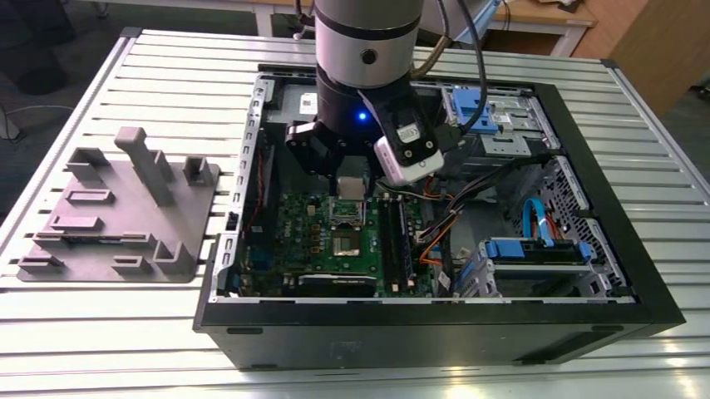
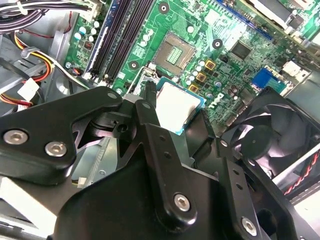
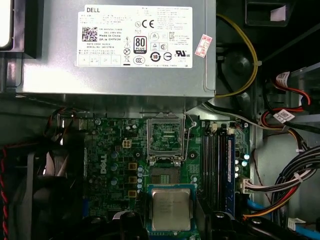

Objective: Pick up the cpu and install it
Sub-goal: 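Place the cpu into insertion slot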

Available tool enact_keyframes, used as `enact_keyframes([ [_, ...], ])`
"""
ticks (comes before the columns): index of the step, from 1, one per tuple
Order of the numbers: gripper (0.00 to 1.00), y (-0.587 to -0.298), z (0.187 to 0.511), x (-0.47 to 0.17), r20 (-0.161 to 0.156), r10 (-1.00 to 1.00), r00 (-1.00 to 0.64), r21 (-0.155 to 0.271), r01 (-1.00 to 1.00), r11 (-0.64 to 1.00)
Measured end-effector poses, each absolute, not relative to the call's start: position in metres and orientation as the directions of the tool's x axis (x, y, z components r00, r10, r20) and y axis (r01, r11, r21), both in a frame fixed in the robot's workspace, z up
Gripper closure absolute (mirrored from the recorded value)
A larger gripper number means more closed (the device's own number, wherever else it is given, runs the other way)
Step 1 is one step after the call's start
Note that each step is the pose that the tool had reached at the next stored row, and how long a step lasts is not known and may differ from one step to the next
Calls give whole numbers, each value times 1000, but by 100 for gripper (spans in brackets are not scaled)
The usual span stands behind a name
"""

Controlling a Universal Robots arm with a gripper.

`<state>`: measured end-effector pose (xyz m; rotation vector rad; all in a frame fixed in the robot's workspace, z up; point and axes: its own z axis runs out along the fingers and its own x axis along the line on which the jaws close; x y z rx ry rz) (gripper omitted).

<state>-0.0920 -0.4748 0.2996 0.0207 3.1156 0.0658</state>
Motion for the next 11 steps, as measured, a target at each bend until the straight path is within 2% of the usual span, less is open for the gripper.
enact_keyframes([
  [11,53,-475,285,-92,-25,14,-1000,42,13,999],
])
